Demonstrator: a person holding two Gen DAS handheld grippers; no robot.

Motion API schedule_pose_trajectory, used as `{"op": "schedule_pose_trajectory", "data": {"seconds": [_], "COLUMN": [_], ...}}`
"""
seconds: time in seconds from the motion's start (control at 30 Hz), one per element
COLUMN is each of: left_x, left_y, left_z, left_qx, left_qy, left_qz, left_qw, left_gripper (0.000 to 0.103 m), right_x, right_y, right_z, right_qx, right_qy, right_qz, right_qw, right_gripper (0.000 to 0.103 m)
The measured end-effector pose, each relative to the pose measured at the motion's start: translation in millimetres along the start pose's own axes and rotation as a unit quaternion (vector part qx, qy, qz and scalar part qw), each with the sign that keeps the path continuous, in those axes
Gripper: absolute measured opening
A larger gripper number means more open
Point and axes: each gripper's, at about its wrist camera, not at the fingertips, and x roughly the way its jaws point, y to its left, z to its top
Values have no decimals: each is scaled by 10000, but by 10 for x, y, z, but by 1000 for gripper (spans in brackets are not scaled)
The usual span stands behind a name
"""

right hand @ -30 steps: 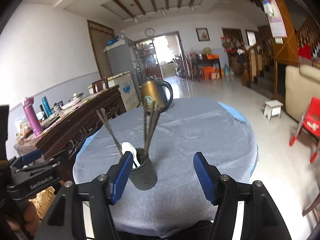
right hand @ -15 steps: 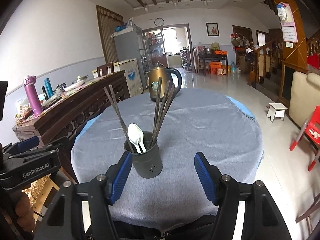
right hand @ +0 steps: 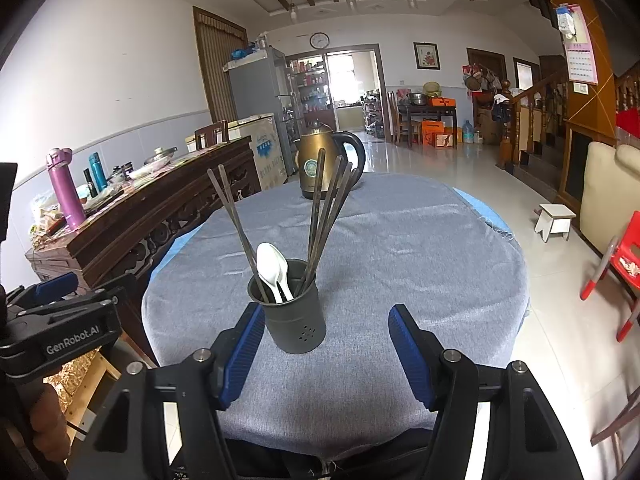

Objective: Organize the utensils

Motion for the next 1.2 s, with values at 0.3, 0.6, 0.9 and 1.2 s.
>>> {"op": "schedule_pose_trajectory", "data": {"seconds": [0.3, 0.6, 0.9, 1.2], "left_x": [-2, 4, 22, 41], "left_y": [3, -16, -6, -7], "left_z": [-16, -31, -44, -56], "left_qx": [-1, 18, -15, -28], "left_qy": [27, 86, 108, 138], "left_qz": [9, -21, -18, -32], "left_qw": [10000, 10000, 9999, 9999], "left_gripper": [88, 88, 88, 88], "right_x": [-2, -14, -30, -45], "right_y": [-6, -9, 1, -9], "right_z": [-16, -26, -43, -40], "right_qx": [19, 19, 5, -1], "right_qy": [6, -14, -22, -64], "right_qz": [11, 24, 40, 40], "right_qw": [10000, 10000, 10000, 10000], "right_gripper": [69, 69, 69, 69]}}
